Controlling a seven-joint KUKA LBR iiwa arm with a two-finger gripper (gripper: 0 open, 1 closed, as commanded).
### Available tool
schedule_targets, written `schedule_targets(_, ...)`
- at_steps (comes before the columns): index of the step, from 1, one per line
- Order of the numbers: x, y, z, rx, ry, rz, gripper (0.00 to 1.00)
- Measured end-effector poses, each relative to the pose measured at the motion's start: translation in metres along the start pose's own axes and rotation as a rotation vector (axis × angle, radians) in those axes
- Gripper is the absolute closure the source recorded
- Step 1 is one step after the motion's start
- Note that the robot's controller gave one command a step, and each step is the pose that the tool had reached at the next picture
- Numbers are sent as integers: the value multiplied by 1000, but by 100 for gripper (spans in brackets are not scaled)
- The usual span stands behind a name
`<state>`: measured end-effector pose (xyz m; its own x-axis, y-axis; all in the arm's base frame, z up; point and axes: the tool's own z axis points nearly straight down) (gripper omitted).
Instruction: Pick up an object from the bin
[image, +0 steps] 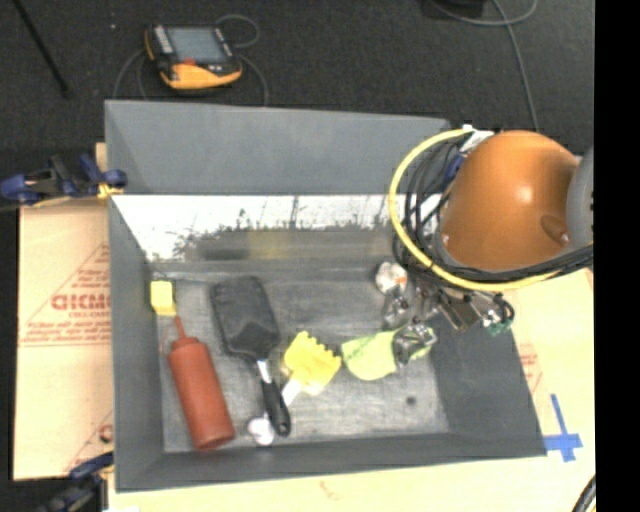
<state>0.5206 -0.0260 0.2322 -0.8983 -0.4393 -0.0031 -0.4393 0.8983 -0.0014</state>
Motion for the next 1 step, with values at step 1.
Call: schedule_targets(1, 0, 0, 0, 0, 0, 0, 100)
